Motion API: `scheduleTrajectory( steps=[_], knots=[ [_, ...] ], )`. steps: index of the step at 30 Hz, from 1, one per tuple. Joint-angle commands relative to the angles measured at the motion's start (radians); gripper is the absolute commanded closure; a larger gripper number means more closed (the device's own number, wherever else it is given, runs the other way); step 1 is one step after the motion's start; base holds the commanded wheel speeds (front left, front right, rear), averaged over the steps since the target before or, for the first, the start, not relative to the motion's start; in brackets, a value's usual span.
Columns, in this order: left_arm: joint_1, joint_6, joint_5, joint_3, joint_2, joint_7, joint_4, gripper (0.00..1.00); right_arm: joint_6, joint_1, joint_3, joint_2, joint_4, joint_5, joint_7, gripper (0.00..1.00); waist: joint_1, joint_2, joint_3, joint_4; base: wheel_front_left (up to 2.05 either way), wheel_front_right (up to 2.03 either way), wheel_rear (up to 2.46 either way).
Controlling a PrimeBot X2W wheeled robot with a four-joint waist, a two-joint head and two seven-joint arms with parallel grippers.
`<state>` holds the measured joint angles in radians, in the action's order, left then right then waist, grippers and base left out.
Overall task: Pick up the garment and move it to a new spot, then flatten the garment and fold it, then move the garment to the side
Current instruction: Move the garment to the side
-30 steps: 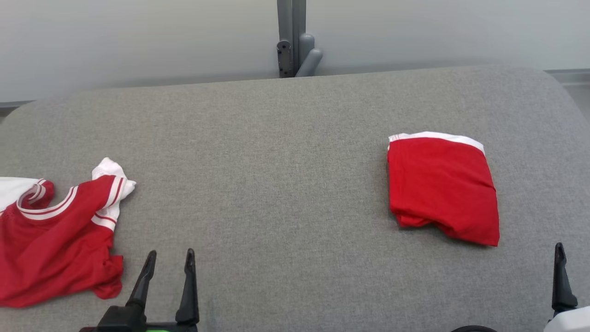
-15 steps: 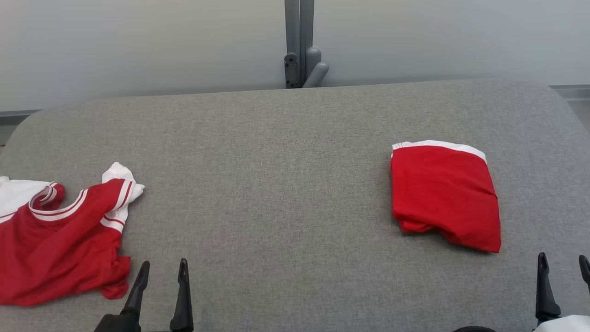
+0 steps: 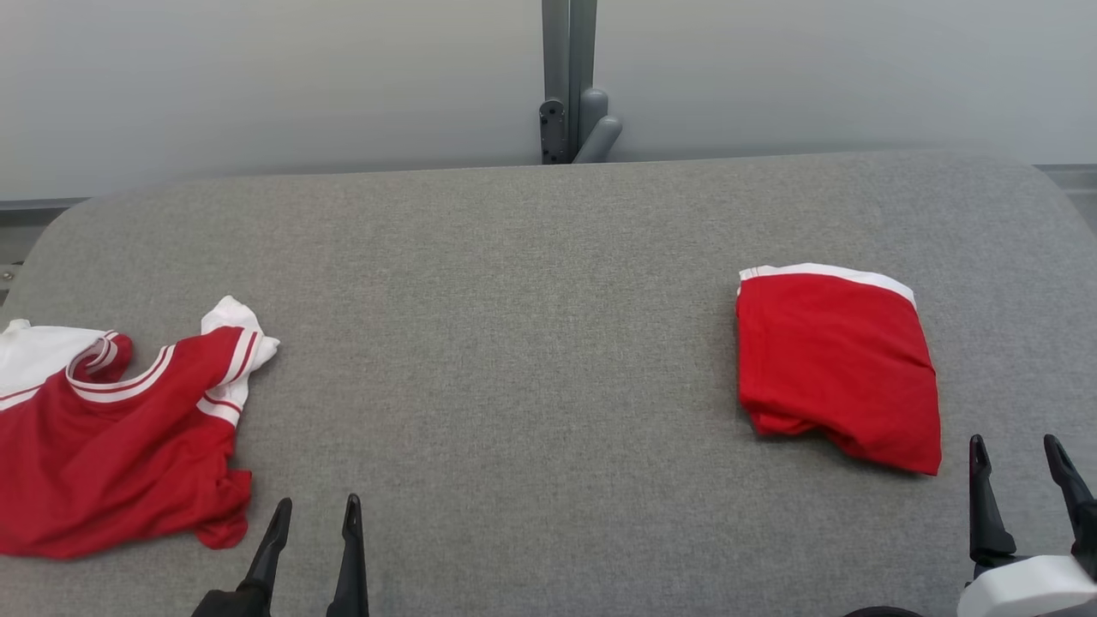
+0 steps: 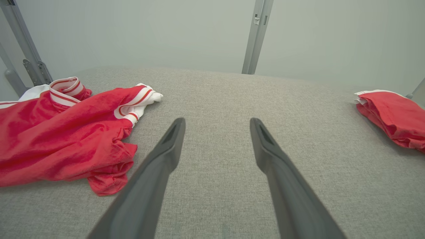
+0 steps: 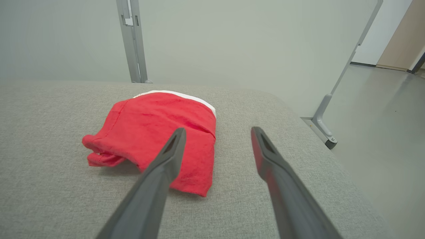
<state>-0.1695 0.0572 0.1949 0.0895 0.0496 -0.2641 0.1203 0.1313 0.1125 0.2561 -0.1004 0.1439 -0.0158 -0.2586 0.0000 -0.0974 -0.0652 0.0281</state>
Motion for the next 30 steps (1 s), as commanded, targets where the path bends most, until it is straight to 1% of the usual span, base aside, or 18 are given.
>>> scheduleTrajectory(
  steps=[1, 8, 18, 26, 30],
  knots=[
    [0.003, 0.004, 0.005, -0.002, 0.002, 0.000, 0.003, 0.00, -0.001, -0.009, -0.004, -0.004, 0.003, -0.004, -0.006, 0.00, 0.0000, 0.0000, 0.000, 0.005, 0.00, 0.00, 0.00],
    [0.003, 0.006, 0.008, -0.001, 0.002, 0.000, 0.009, 0.00, -0.001, -0.008, -0.011, 0.000, 0.010, -0.005, -0.006, 0.00, 0.0000, 0.0000, 0.004, 0.015, 0.00, 0.00, 0.00],
    [0.004, 0.006, 0.002, -0.004, 0.002, 0.000, 0.009, 0.00, -0.001, -0.017, -0.051, 0.006, 0.019, -0.020, -0.006, 0.00, 0.0000, 0.0000, 0.009, 0.019, 0.00, 0.00, 0.00],
    [0.009, -0.002, 0.010, -0.003, 0.002, 0.000, 0.009, 0.00, -0.001, -0.028, -0.068, 0.003, 0.024, -0.025, -0.006, 0.00, 0.0000, 0.0000, 0.008, 0.019, 0.00, 0.00, 0.00],
    [0.000, -0.006, 0.015, -0.006, 0.002, 0.000, 0.008, 0.00, -0.001, -0.042, -0.075, 0.004, 0.026, -0.061, -0.006, 0.00, 0.0000, 0.0000, 0.010, 0.012, 0.00, 0.00, 0.00]
  ],
)
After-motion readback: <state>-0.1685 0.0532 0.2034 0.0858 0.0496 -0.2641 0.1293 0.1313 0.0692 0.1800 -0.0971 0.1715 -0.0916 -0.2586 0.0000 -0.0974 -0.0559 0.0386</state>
